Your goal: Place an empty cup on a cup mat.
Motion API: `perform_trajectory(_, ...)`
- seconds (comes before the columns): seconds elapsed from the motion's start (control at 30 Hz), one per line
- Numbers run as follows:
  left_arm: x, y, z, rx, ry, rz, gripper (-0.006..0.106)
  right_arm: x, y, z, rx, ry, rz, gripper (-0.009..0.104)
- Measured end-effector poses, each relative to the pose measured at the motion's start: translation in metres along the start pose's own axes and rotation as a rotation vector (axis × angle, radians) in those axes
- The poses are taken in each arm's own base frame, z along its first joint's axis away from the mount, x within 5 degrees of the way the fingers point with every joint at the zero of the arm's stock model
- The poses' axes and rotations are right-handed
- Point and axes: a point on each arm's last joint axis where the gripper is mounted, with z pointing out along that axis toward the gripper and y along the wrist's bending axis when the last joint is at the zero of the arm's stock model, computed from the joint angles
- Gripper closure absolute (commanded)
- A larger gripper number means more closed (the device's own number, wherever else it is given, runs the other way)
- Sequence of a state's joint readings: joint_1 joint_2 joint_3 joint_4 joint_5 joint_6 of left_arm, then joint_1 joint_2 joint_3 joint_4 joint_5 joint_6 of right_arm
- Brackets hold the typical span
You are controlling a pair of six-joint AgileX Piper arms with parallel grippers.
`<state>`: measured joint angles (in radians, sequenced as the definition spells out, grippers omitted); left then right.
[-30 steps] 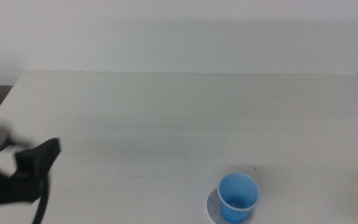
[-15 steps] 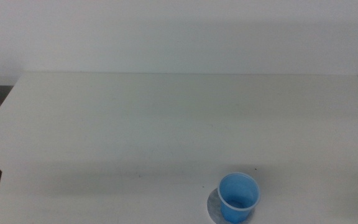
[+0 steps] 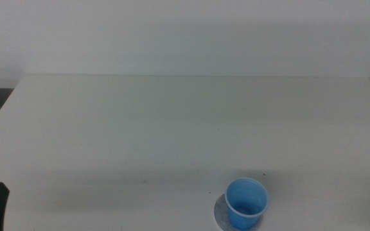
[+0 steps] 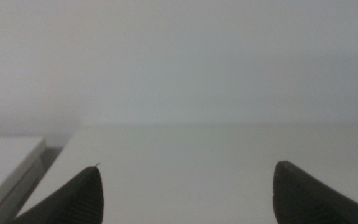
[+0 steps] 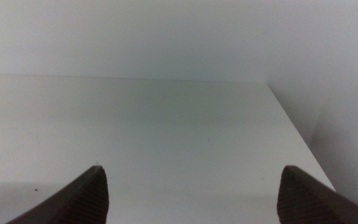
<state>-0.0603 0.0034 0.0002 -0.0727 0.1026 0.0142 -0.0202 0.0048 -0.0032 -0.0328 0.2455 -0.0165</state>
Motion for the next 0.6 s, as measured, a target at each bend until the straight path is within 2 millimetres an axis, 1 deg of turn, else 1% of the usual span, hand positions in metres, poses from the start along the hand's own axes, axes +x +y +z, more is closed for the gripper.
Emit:
perform_trajectory(0.17,0.0029,-0.0004,-0.0001,0.005,0.032,0.006,0.007,0.0000,0.0000,0.0000,0.000,0.000,0.000,0.002)
perform_trajectory(0.6,0.0030,0.0003,-0.0001,-0.003,0.033,0.068,0.007,0.0000,0.0000,0.0000,0.000,0.000,0.000,0.002)
